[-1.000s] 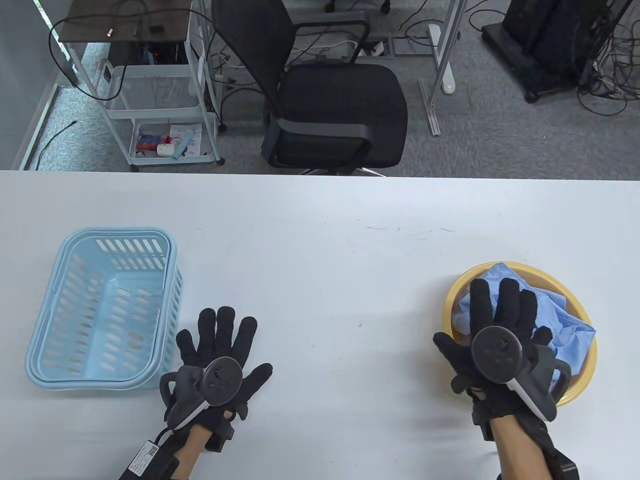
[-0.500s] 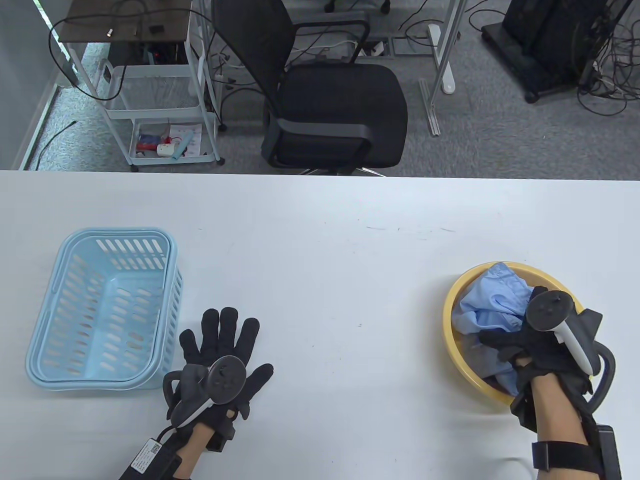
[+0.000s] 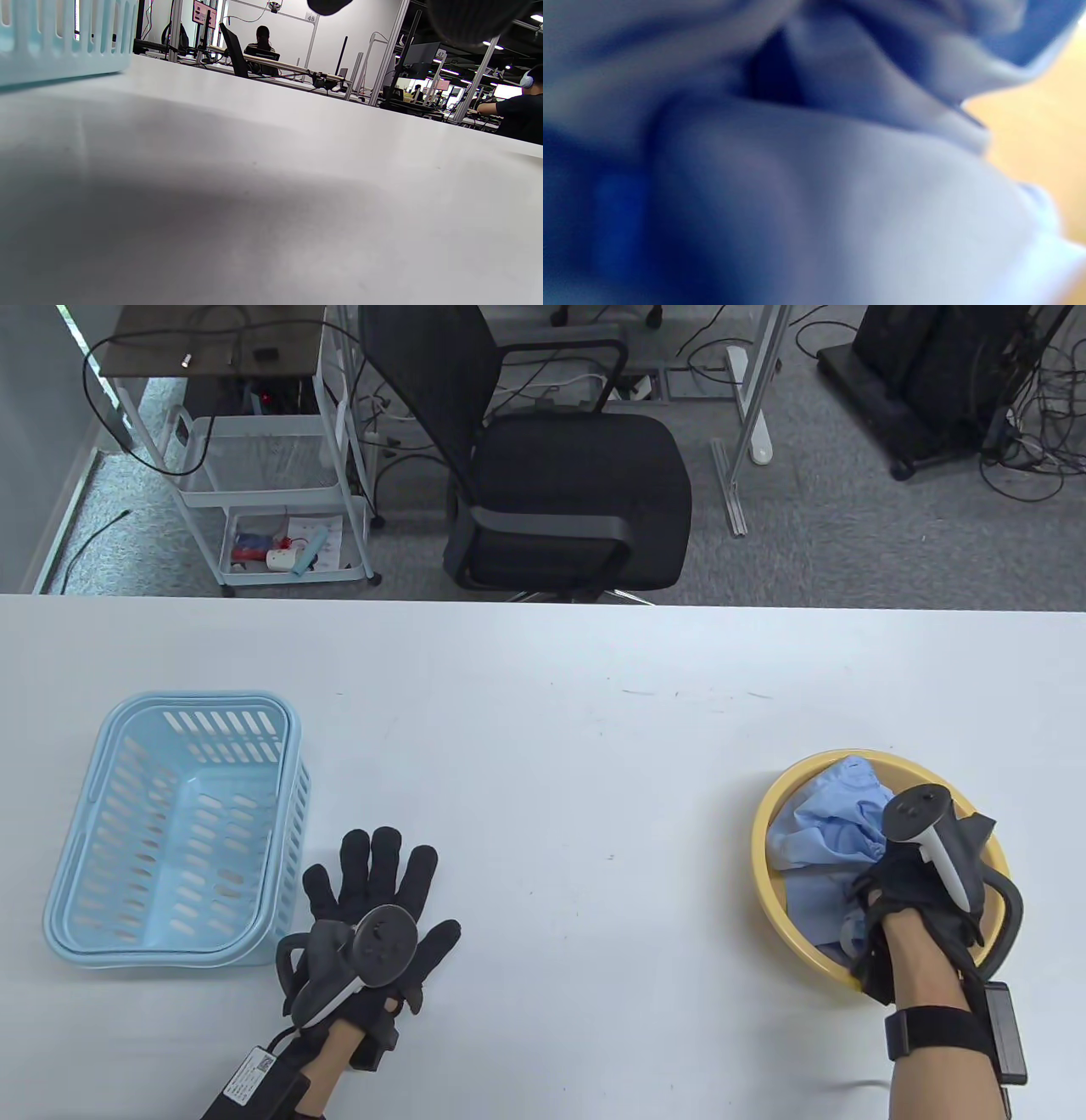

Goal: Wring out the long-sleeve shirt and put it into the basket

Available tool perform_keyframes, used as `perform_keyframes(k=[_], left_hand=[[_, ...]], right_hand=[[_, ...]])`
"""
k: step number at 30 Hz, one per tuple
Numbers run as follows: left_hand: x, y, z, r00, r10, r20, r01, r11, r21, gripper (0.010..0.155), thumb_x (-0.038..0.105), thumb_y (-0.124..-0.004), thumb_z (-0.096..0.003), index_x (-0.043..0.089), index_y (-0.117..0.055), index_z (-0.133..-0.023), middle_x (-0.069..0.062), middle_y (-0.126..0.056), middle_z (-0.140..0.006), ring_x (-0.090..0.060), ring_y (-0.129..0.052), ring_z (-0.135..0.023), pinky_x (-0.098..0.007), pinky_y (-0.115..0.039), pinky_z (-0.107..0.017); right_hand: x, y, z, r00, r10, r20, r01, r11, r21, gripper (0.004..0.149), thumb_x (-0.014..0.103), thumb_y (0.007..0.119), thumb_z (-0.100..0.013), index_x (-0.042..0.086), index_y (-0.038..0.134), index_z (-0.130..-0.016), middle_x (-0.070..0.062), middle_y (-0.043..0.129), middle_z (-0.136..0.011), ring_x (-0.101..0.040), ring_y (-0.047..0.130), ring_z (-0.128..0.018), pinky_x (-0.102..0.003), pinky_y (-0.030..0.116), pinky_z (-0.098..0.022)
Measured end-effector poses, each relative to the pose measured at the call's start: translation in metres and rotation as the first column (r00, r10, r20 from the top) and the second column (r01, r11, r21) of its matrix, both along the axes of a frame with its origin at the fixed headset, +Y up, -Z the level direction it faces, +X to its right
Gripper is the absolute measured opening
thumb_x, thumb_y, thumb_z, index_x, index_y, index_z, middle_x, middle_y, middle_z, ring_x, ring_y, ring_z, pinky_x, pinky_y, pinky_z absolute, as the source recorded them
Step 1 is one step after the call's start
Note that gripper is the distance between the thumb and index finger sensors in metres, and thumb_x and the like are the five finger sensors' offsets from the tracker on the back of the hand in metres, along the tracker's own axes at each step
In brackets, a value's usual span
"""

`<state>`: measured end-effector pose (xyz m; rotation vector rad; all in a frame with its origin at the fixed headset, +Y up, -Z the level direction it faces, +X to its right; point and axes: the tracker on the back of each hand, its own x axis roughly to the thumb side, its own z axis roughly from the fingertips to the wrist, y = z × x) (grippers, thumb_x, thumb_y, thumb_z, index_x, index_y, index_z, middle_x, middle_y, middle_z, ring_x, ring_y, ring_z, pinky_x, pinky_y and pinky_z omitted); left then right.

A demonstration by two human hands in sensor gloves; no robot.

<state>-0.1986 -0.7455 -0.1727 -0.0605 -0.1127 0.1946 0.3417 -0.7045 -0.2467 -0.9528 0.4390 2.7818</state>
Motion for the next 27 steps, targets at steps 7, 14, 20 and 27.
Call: perform_keyframes(k=[7, 14, 20, 27], left_hand=[[-0.003, 0.004, 0.002, 1.000, 0.011, -0.001, -0.011, 1.000, 0.017, 0.089, 0.078, -0.067, -0.0385, 0.038, -0.042, -0.114, -0.002, -0.018, -0.120, -0.039, -0.016, -0.115, -0.074, -0.024, -0.074], [0.000, 0.012, 0.003, 0.999, 0.040, 0.020, -0.041, 0.998, 0.038, 0.089, 0.077, -0.069, -0.0385, 0.037, -0.044, -0.114, -0.003, -0.022, -0.121, -0.040, -0.020, -0.115, -0.075, -0.027, -0.074], [0.001, 0.028, 0.004, 0.989, 0.141, 0.043, -0.145, 0.986, 0.082, 0.089, 0.075, -0.074, -0.0377, 0.034, -0.051, -0.113, -0.005, -0.033, -0.121, -0.041, -0.029, -0.116, -0.075, -0.031, -0.074], [0.004, 0.068, 0.009, 0.953, 0.279, 0.119, -0.296, 0.942, 0.159, 0.093, 0.076, -0.077, -0.0368, 0.029, -0.050, -0.113, -0.004, -0.046, -0.121, -0.044, -0.044, -0.115, -0.075, -0.036, -0.075]], right_hand=[[-0.003, 0.029, 0.018, 0.999, -0.004, -0.052, 0.016, 0.975, 0.223, 0.056, 0.019, 0.097, -0.048, 0.016, 0.068, -0.096, -0.016, 0.080, -0.083, -0.035, 0.093, -0.056, -0.034, 0.101, -0.030], [-0.017, 0.109, 0.050, 0.993, -0.011, -0.115, 0.066, 0.870, 0.488, 0.056, 0.019, 0.096, -0.048, 0.017, 0.068, -0.096, -0.016, 0.079, -0.084, -0.035, 0.092, -0.056, -0.034, 0.100, -0.030], [-0.056, 0.169, 0.080, 0.965, -0.018, -0.262, 0.191, 0.734, 0.652, 0.056, 0.019, 0.096, -0.049, 0.018, 0.068, -0.097, -0.016, 0.079, -0.084, -0.035, 0.092, -0.057, -0.034, 0.099, -0.030], [-0.111, 0.231, 0.099, 0.908, -0.003, -0.419, 0.352, 0.550, 0.757, 0.055, 0.019, 0.095, -0.050, 0.019, 0.068, -0.097, -0.016, 0.078, -0.085, -0.035, 0.092, -0.057, -0.033, 0.099, -0.030]])
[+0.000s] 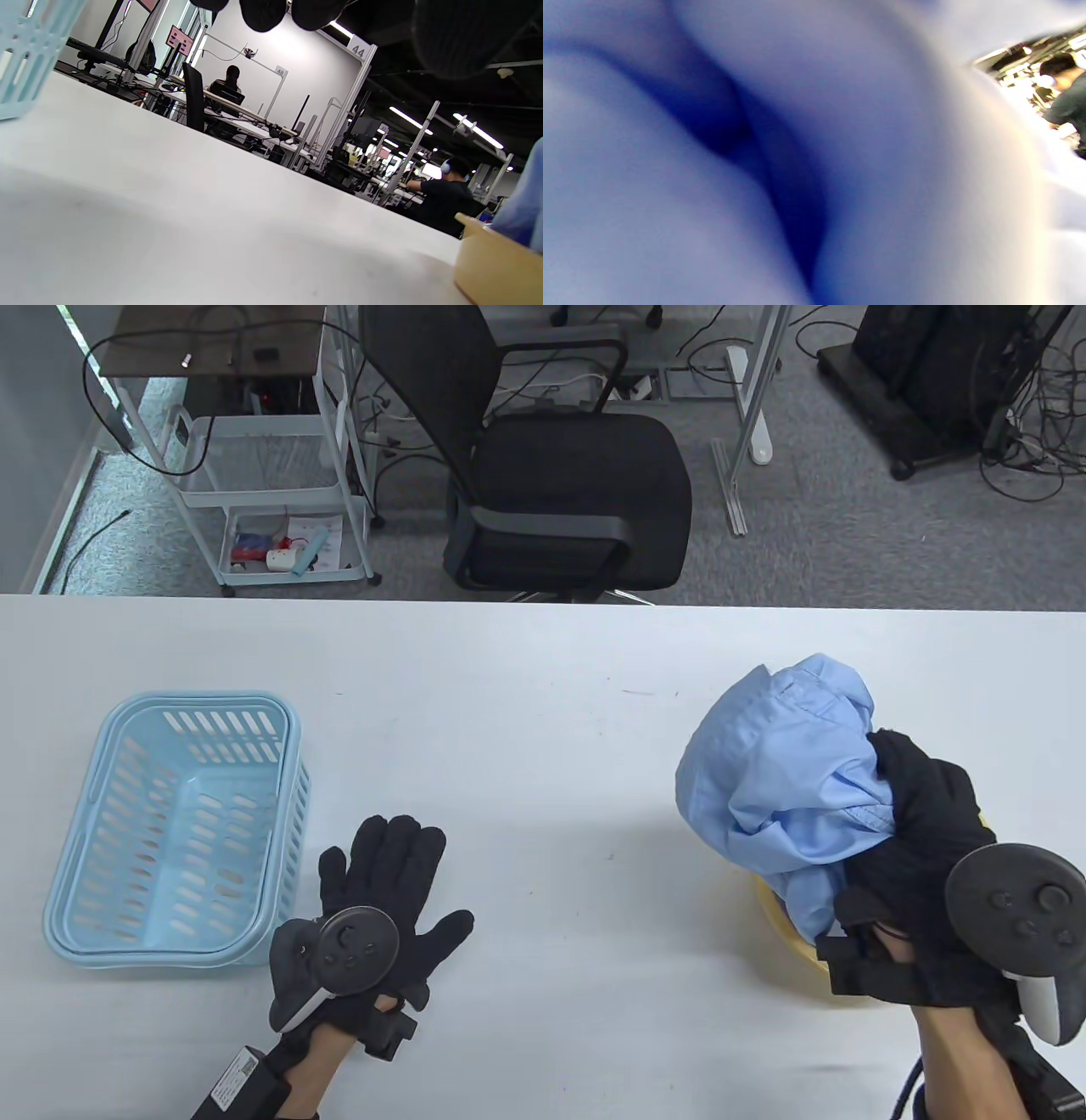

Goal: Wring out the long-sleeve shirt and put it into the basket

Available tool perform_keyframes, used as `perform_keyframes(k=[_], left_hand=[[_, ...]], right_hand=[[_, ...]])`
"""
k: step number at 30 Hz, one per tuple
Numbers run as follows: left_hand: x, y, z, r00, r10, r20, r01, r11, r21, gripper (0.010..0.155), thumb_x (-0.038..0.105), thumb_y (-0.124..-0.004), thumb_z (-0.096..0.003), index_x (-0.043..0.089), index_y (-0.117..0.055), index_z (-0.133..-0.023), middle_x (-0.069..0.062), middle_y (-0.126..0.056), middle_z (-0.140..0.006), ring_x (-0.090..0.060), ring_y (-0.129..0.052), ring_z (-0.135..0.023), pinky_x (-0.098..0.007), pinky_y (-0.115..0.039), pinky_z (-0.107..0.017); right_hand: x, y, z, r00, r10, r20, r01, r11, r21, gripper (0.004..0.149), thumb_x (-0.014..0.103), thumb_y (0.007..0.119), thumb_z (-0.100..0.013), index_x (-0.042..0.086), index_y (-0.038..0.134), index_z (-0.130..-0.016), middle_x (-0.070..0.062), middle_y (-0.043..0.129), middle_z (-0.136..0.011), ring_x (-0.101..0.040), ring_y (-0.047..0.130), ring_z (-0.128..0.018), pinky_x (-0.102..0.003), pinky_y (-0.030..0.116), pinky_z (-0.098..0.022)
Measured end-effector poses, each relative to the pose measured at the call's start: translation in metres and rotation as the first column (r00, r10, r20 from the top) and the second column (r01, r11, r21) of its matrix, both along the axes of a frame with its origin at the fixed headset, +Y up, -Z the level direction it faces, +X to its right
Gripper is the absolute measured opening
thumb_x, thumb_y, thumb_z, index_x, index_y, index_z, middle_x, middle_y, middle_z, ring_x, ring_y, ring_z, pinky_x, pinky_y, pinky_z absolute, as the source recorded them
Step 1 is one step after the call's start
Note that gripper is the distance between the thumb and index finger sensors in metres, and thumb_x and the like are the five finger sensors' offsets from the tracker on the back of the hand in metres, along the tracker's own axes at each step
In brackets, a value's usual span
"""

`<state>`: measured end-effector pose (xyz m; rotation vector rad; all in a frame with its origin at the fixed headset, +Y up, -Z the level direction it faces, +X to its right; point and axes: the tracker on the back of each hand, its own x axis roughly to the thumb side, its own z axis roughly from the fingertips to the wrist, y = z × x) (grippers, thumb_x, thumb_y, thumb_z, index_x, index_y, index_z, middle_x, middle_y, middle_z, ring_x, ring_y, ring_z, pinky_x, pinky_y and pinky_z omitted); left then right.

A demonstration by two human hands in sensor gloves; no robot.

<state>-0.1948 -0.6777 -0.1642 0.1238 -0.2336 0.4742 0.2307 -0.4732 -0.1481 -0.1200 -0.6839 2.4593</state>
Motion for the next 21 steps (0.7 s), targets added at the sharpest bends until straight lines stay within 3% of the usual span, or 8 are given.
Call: perform_keyframes(k=[2, 8, 12, 14, 16, 19, 21], left_hand=[[-0.002, 0.011, 0.001, 0.999, 0.038, 0.019, -0.039, 0.999, 0.021, 0.095, 0.076, -0.078, -0.0364, 0.028, -0.049, -0.113, -0.004, -0.048, -0.120, -0.044, -0.047, -0.115, -0.075, -0.037, -0.075], [-0.002, 0.045, 0.003, 0.983, 0.166, 0.081, -0.171, 0.983, 0.064, 0.097, 0.076, -0.078, -0.0361, 0.027, -0.047, -0.114, -0.005, -0.048, -0.120, -0.044, -0.049, -0.114, -0.075, -0.039, -0.075], [0.001, 0.078, 0.002, 0.938, 0.304, 0.165, -0.319, 0.945, 0.070, 0.101, 0.077, -0.080, -0.0356, 0.026, -0.043, -0.114, -0.004, -0.046, -0.120, -0.044, -0.050, -0.115, -0.075, -0.038, -0.076], [0.004, 0.096, 0.001, 0.893, 0.395, 0.215, -0.413, 0.910, 0.042, 0.103, 0.078, -0.080, -0.0350, 0.026, -0.040, -0.115, -0.003, -0.044, -0.121, -0.042, -0.050, -0.116, -0.075, -0.038, -0.077], [0.008, 0.116, -0.001, 0.806, 0.526, 0.273, -0.537, 0.843, -0.039, 0.108, 0.078, -0.081, -0.0350, 0.030, -0.028, -0.116, -0.001, -0.039, -0.122, -0.040, -0.048, -0.118, -0.074, -0.036, -0.080], [0.013, 0.134, -0.003, 0.738, 0.606, 0.295, -0.603, 0.790, -0.114, 0.112, 0.079, -0.082, -0.0351, 0.036, -0.017, -0.116, 0.004, -0.032, -0.124, -0.036, -0.045, -0.121, -0.072, -0.034, -0.084], [0.015, 0.146, -0.009, 0.754, 0.586, 0.297, -0.595, 0.801, -0.071, 0.112, 0.080, -0.080, -0.0355, 0.038, -0.015, -0.116, 0.004, -0.033, -0.124, -0.035, -0.048, -0.120, -0.072, -0.036, -0.084]], right_hand=[[-0.011, 0.016, 0.003, 0.996, -0.053, -0.066, 0.057, 0.996, 0.071, 0.054, 0.019, 0.095, -0.050, 0.019, 0.068, -0.097, -0.016, 0.078, -0.085, -0.035, 0.092, -0.057, -0.033, 0.099, -0.030], [-0.035, 0.041, -0.003, 0.938, -0.246, -0.244, 0.281, 0.952, 0.120, 0.055, 0.019, 0.094, -0.051, 0.021, 0.066, -0.098, -0.015, 0.077, -0.086, -0.034, 0.091, -0.059, -0.033, 0.098, -0.032], [-0.055, 0.040, -0.019, 0.833, -0.384, -0.397, 0.431, 0.902, 0.031, 0.056, 0.020, 0.094, -0.051, 0.021, 0.065, -0.099, -0.014, 0.077, -0.087, -0.033, 0.090, -0.060, -0.033, 0.098, -0.033], [-0.068, 0.034, -0.031, 0.759, -0.450, -0.471, 0.487, 0.872, -0.049, 0.056, 0.020, 0.093, -0.052, 0.021, 0.064, -0.100, -0.014, 0.076, -0.087, -0.033, 0.090, -0.060, -0.033, 0.098, -0.034], [-0.085, 0.022, -0.045, 0.674, -0.533, -0.511, 0.545, 0.826, -0.142, 0.057, 0.021, 0.093, -0.052, 0.020, 0.063, -0.100, -0.014, 0.076, -0.087, -0.034, 0.090, -0.060, -0.033, 0.098, -0.034], [-0.104, 0.009, -0.060, 0.635, -0.547, -0.545, 0.535, 0.821, -0.199, 0.058, 0.022, 0.092, -0.052, 0.020, 0.062, -0.101, -0.015, 0.076, -0.088, -0.034, 0.090, -0.061, -0.034, 0.098, -0.035], [-0.122, -0.002, -0.070, 0.609, -0.558, -0.564, 0.514, 0.819, -0.255, 0.058, 0.022, 0.092, -0.052, 0.020, 0.061, -0.102, -0.015, 0.076, -0.088, -0.034, 0.090, -0.062, -0.035, 0.098, -0.036]])
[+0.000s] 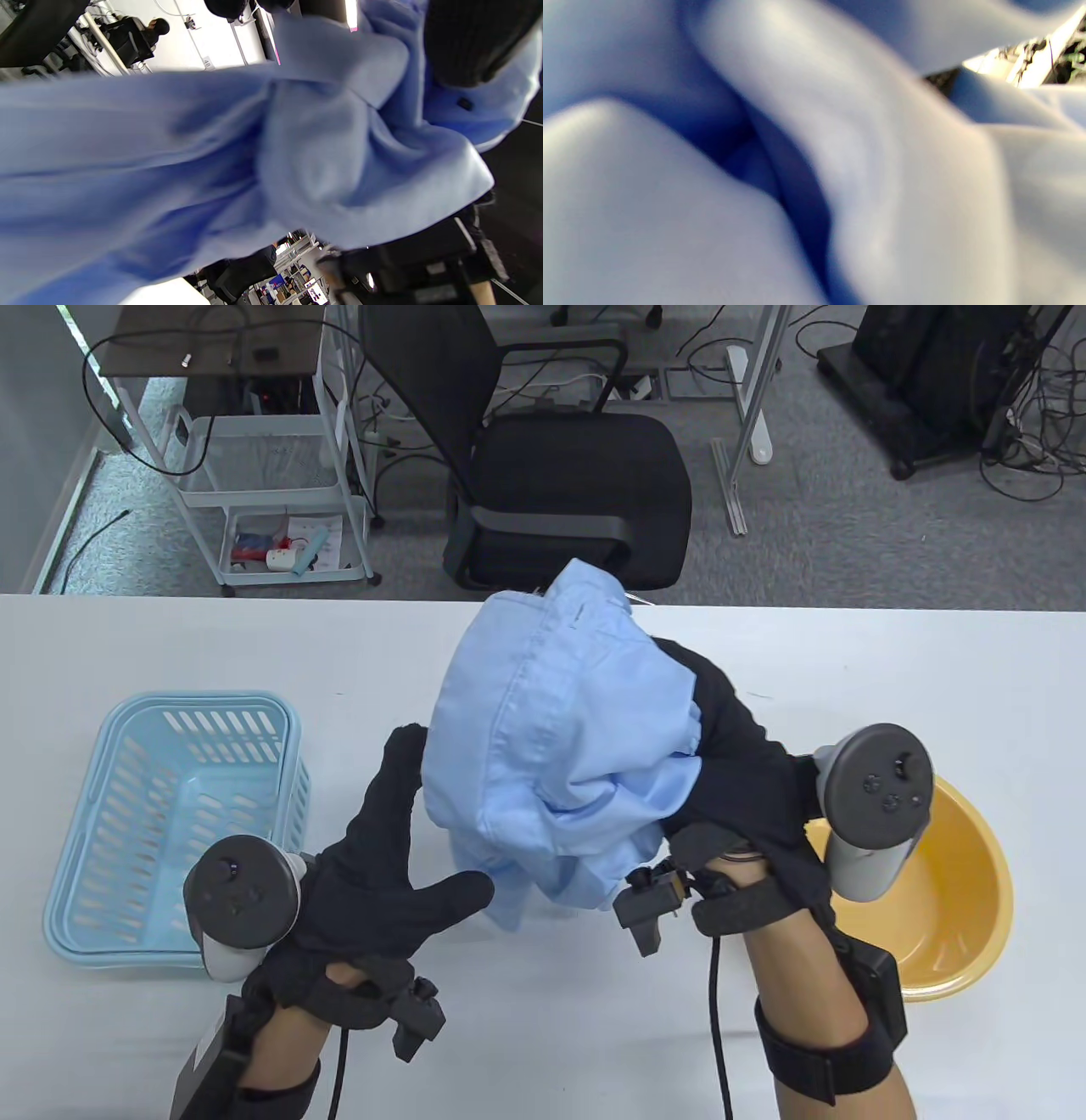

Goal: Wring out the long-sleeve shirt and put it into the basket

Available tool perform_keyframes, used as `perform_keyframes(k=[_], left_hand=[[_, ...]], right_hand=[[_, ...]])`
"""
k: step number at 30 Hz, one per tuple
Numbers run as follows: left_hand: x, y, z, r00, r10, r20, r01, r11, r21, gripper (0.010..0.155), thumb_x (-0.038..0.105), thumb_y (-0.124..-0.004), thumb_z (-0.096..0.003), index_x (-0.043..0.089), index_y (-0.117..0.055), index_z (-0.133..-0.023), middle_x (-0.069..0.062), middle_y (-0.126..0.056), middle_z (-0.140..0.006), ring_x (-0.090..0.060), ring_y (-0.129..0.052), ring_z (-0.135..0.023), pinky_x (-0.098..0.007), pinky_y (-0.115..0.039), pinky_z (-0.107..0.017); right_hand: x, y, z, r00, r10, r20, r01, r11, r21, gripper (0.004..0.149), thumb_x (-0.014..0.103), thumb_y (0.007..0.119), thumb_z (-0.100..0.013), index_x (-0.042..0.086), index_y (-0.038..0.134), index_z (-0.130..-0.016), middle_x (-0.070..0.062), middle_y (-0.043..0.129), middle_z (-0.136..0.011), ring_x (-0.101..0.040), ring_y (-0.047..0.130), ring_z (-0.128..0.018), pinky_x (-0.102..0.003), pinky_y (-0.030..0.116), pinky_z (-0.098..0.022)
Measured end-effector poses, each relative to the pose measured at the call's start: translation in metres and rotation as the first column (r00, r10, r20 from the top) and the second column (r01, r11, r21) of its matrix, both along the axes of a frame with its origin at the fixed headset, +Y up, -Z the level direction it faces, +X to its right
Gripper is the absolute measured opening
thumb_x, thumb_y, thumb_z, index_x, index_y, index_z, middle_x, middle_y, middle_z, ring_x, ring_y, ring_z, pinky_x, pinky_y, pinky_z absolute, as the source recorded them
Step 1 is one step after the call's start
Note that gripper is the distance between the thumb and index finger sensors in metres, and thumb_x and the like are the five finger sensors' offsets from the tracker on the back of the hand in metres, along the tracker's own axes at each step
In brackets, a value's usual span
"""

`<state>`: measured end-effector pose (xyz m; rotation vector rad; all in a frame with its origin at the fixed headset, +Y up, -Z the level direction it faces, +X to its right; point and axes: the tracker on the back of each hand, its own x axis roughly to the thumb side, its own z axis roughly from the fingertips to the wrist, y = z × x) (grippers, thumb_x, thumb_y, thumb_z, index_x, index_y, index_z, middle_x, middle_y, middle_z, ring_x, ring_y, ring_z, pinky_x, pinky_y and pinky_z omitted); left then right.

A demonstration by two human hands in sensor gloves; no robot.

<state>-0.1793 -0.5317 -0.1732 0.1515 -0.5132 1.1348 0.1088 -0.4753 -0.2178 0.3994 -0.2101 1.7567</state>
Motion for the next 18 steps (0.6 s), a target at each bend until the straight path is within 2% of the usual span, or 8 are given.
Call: perform_keyframes(k=[4, 6, 8, 11, 12, 13, 15, 18], left_hand=[[0.000, 0.012, -0.012, 0.995, 0.029, -0.093, -0.030, 1.000, -0.007, 0.104, 0.075, -0.081, -0.0396, 0.033, -0.024, -0.116, 0.007, -0.054, -0.114, -0.033, -0.066, -0.109, -0.072, -0.039, -0.082], [-0.001, 0.017, -0.019, 0.993, 0.043, -0.110, -0.043, 0.999, 0.006, 0.101, 0.077, -0.080, -0.0397, 0.032, -0.031, -0.116, 0.007, -0.058, -0.111, -0.033, -0.068, -0.106, -0.073, -0.038, -0.081], [-0.004, 0.025, -0.028, 0.993, -0.008, -0.117, 0.005, 1.000, -0.023, 0.102, 0.079, -0.079, -0.0388, 0.028, -0.037, -0.116, 0.006, -0.057, -0.113, -0.034, -0.066, -0.108, -0.074, -0.037, -0.081], [-0.004, 0.033, -0.036, 0.995, 0.016, -0.098, -0.021, 0.998, -0.057, 0.095, 0.078, -0.080, -0.0401, 0.028, -0.047, -0.115, 0.006, -0.056, -0.115, -0.035, -0.062, -0.111, -0.075, -0.034, -0.081], [-0.005, 0.035, -0.039, 0.995, 0.014, -0.098, -0.021, 0.997, -0.074, 0.094, 0.076, -0.080, -0.0408, 0.024, -0.053, -0.114, 0.007, -0.059, -0.113, -0.034, -0.064, -0.110, -0.075, -0.035, -0.081], [-0.005, 0.037, -0.041, 0.995, 0.016, -0.102, -0.025, 0.996, -0.084, 0.070, 0.070, -0.080, -0.0443, 0.040, -0.061, -0.104, 0.009, -0.067, -0.107, -0.032, -0.071, -0.106, -0.073, -0.038, -0.082], [-0.008, 0.040, -0.046, 0.991, 0.028, -0.132, -0.039, 0.996, -0.078, 0.050, 0.061, -0.079, -0.0492, 0.038, -0.074, -0.094, 0.008, -0.080, -0.095, -0.030, -0.083, -0.095, -0.072, -0.042, -0.081], [-0.010, 0.043, -0.048, 0.990, 0.042, -0.138, -0.053, 0.996, -0.072, 0.045, 0.057, -0.077, -0.0511, 0.033, -0.079, -0.089, 0.010, -0.087, -0.087, -0.028, -0.089, -0.088, -0.070, -0.044, -0.081]], right_hand=[[-0.026, -0.016, -0.011, 0.994, 0.048, -0.096, -0.050, 0.999, -0.017, 0.060, 0.027, 0.089, -0.054, 0.019, 0.057, -0.104, -0.016, 0.073, -0.091, -0.036, 0.088, -0.066, -0.039, 0.096, -0.040], [-0.035, -0.021, -0.015, 0.986, 0.085, -0.144, -0.090, 0.995, -0.030, 0.062, 0.031, 0.087, -0.056, 0.019, 0.053, -0.107, -0.018, 0.069, -0.095, -0.041, 0.084, -0.071, -0.045, 0.092, -0.044], [-0.041, -0.023, -0.018, 0.969, 0.205, -0.138, -0.206, 0.978, 0.007, 0.065, 0.033, 0.085, -0.057, 0.020, 0.049, -0.109, -0.018, 0.066, -0.099, -0.042, 0.081, -0.076, -0.048, 0.090, -0.047], [-0.047, -0.023, -0.019, 0.954, 0.283, -0.102, -0.280, 0.959, 0.036, 0.066, 0.034, 0.085, -0.057, 0.022, 0.047, -0.110, -0.016, 0.064, -0.102, -0.042, 0.079, -0.079, -0.051, 0.088, -0.050], [-0.048, -0.023, -0.019, 0.944, 0.312, -0.102, -0.310, 0.950, 0.043, 0.067, 0.035, 0.085, -0.057, 0.023, 0.046, -0.110, -0.016, 0.063, -0.103, -0.043, 0.078, -0.081, -0.052, 0.086, -0.051], [-0.049, -0.023, -0.019, 0.935, 0.339, -0.105, -0.336, 0.941, 0.049, 0.068, 0.036, 0.085, -0.057, 0.024, 0.045, -0.110, -0.015, 0.062, -0.104, -0.043, 0.077, -0.084, -0.055, 0.083, -0.054], [-0.049, -0.025, -0.018, 0.905, 0.410, -0.113, -0.405, 0.912, 0.066, 0.071, 0.040, 0.085, -0.057, 0.025, 0.042, -0.112, -0.016, 0.058, -0.108, -0.045, 0.072, -0.089, -0.061, 0.078, -0.058], [-0.046, -0.027, -0.018, 0.893, 0.437, -0.106, -0.430, 0.899, 0.082, 0.078, 0.051, 0.084, -0.055, 0.025, 0.039, -0.113, -0.016, 0.054, -0.112, -0.048, 0.064, -0.096, -0.068, 0.068, -0.064]])
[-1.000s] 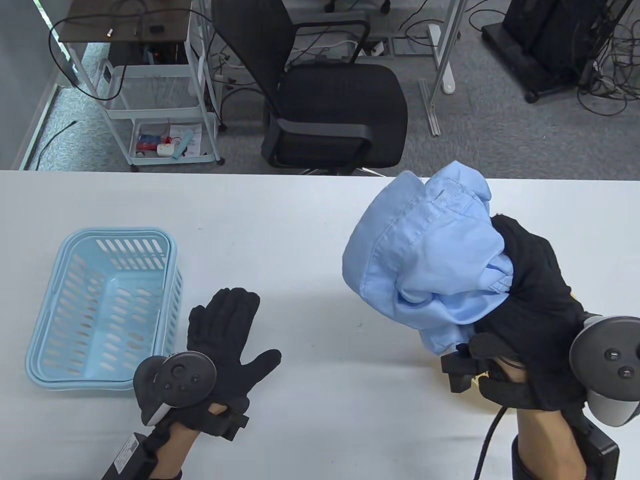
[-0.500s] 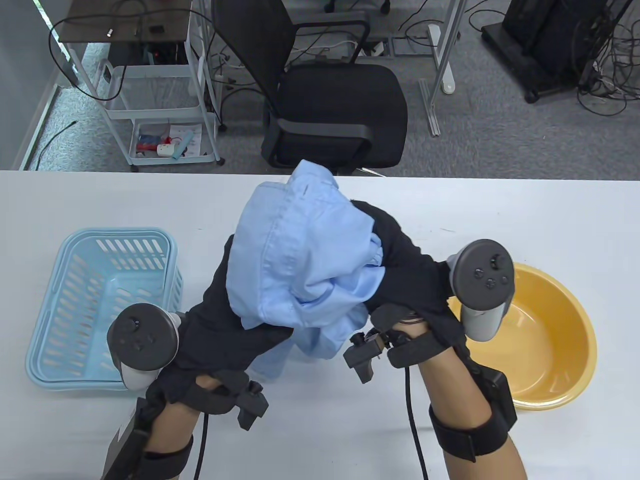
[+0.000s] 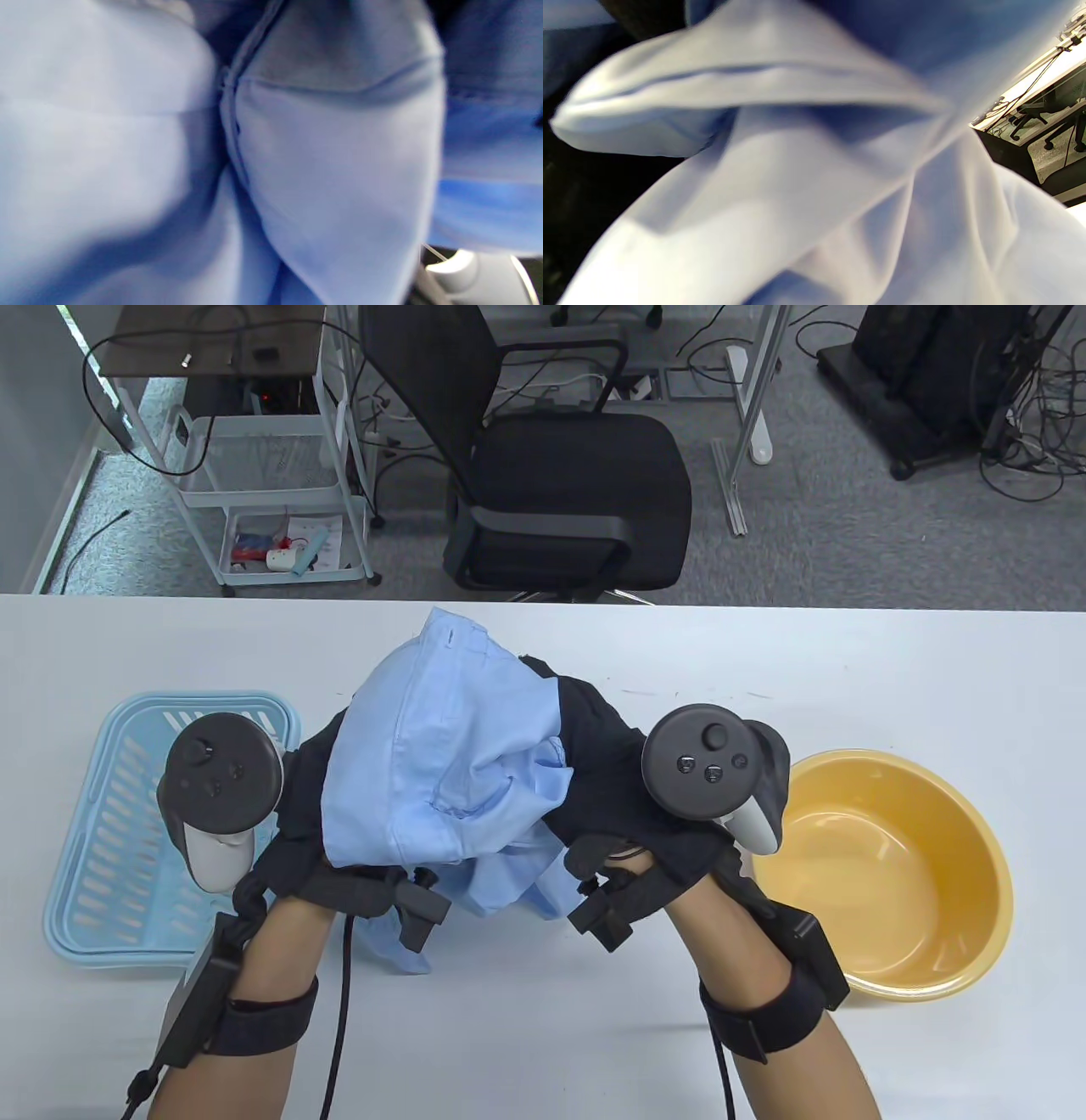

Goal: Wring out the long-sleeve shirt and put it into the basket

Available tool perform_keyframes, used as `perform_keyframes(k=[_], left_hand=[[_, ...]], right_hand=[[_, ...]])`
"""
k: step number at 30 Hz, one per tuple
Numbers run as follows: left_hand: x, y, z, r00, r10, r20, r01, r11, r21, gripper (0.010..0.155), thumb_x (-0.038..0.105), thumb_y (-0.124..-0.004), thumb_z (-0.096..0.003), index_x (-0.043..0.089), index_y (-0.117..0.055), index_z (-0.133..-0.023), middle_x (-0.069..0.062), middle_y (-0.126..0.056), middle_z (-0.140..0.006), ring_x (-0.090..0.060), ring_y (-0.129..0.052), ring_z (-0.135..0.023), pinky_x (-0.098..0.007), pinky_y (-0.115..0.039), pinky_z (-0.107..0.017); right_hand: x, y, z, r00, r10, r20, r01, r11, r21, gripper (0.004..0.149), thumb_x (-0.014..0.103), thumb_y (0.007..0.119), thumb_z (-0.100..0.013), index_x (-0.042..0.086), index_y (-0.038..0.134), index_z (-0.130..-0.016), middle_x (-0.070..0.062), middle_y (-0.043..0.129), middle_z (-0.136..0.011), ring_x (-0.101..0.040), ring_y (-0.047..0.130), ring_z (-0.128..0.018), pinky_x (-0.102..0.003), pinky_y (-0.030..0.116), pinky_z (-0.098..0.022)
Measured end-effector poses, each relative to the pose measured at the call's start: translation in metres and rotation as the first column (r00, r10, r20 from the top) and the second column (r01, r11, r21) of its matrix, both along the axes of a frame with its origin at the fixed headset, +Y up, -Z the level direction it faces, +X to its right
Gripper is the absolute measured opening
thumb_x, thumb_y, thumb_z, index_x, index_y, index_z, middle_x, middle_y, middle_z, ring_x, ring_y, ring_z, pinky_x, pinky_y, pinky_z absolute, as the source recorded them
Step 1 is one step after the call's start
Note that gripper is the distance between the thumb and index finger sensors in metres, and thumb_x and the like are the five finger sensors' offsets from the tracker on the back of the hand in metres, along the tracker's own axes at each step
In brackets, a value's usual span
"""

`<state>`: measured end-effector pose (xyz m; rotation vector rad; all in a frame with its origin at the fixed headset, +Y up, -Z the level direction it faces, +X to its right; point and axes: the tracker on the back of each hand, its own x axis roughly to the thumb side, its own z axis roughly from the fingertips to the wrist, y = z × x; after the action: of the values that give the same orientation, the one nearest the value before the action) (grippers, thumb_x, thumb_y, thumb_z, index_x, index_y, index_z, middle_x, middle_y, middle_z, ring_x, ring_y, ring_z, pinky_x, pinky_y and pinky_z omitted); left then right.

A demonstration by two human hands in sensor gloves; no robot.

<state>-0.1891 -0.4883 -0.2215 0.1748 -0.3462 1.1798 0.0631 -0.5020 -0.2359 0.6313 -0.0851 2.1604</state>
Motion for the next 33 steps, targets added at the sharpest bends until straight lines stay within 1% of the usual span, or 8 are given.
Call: perform_keyframes(k=[3, 9, 12, 17, 21, 25, 30, 33], left_hand=[[0.007, 0.003, 0.001, 0.999, -0.046, -0.018, 0.046, 0.999, 0.003, 0.045, 0.055, -0.077, -0.0517, 0.028, -0.080, -0.088, 0.009, -0.089, -0.082, -0.027, -0.092, -0.083, -0.068, -0.048, -0.081], [0.003, 0.008, -0.006, 0.994, -0.062, -0.095, 0.057, 0.997, -0.054, 0.045, 0.056, -0.075, -0.0524, 0.025, -0.082, -0.084, 0.009, -0.092, -0.075, -0.025, -0.098, -0.073, -0.063, -0.056, -0.080], [0.005, 0.009, -0.008, 0.991, -0.071, -0.116, 0.066, 0.997, -0.046, 0.046, 0.058, -0.075, -0.0524, 0.026, -0.082, -0.084, 0.010, -0.093, -0.075, -0.023, -0.099, -0.072, -0.062, -0.058, -0.079], [0.022, 0.004, -0.005, 0.978, 0.134, 0.162, -0.126, 0.990, -0.057, 0.059, 0.064, -0.068, -0.0511, 0.024, -0.079, -0.092, 0.006, -0.091, -0.087, -0.027, -0.094, -0.086, -0.067, -0.051, -0.081], [0.019, 0.001, -0.001, 0.947, 0.196, 0.256, -0.192, 0.980, -0.044, 0.068, 0.063, -0.071, -0.0494, 0.020, -0.070, -0.102, -0.002, -0.084, -0.099, -0.036, -0.084, -0.097, -0.072, -0.044, -0.079], [0.010, -0.009, 0.001, 0.984, 0.052, 0.168, -0.063, 0.996, 0.063, 0.085, 0.070, -0.079, -0.0431, 0.025, -0.053, -0.111, 0.001, -0.074, -0.105, -0.035, -0.081, -0.097, -0.073, -0.047, -0.077], [0.012, -0.043, -0.001, 0.968, -0.205, 0.143, 0.202, 0.979, 0.037, 0.109, 0.074, -0.085, -0.0370, 0.024, -0.031, -0.117, -0.005, -0.043, -0.119, -0.040, -0.055, -0.112, -0.079, -0.038, -0.075], [0.016, -0.054, -0.004, 0.967, -0.247, 0.068, 0.245, 0.969, 0.030, 0.084, 0.062, -0.088, -0.0403, 0.019, -0.064, -0.107, 0.000, -0.078, -0.099, -0.034, -0.085, -0.091, -0.076, -0.047, -0.074]], right_hand=[[0.000, 0.003, 0.006, 1.000, -0.009, 0.012, 0.009, 0.999, 0.051, 0.092, 0.058, 0.084, -0.053, 0.025, 0.023, -0.115, -0.016, 0.029, -0.120, -0.051, 0.040, -0.107, -0.077, 0.052, -0.069], [0.010, 0.016, 0.018, 0.988, -0.140, -0.070, 0.146, 0.985, 0.090, 0.100, 0.065, 0.084, -0.050, 0.027, 0.017, -0.115, -0.013, 0.022, -0.122, -0.050, 0.031, -0.110, -0.079, 0.046, -0.071], [0.005, 0.023, 0.027, 0.989, -0.078, -0.121, 0.095, 0.986, 0.140, 0.110, 0.067, 0.089, -0.046, 0.029, 0.011, -0.114, -0.012, 0.014, -0.123, -0.050, 0.027, -0.112, -0.080, 0.044, -0.073], [-0.012, 0.024, 0.027, 0.995, 0.094, 0.028, -0.098, 0.981, 0.165, 0.123, 0.063, 0.095, -0.043, 0.027, -0.002, -0.109, -0.014, 0.022, -0.122, -0.050, 0.036, -0.111, -0.079, 0.049, -0.071], [-0.004, 0.024, 0.019, 0.984, 0.001, 0.176, -0.033, 0.983, 0.181, 0.085, 0.044, 0.092, -0.051, 0.020, 0.038, -0.111, -0.010, 0.067, -0.105, -0.043, 0.067, -0.100, -0.071, 0.067, -0.067], [0.008, 0.017, 0.008, 0.968, -0.216, 0.131, 0.205, 0.974, 0.091, 0.051, 0.039, 0.082, -0.057, 0.020, 0.066, -0.101, -0.010, 0.079, -0.095, -0.041, 0.077, -0.093, -0.068, 0.071, -0.064], [0.021, 0.008, -0.003, 0.893, -0.441, 0.084, 0.442, 0.897, 0.006, 0.046, 0.041, 0.077, -0.058, 0.022, 0.069, -0.100, -0.007, 0.080, -0.096, -0.038, 0.077, -0.094, -0.065, 0.071, -0.067], [0.020, 0.002, -0.009, 0.820, -0.572, 0.023, 0.570, 0.813, -0.120, 0.046, 0.043, 0.076, -0.059, 0.023, 0.069, -0.100, -0.007, 0.074, -0.102, -0.039, 0.071, -0.098, -0.068, 0.065, -0.070]])
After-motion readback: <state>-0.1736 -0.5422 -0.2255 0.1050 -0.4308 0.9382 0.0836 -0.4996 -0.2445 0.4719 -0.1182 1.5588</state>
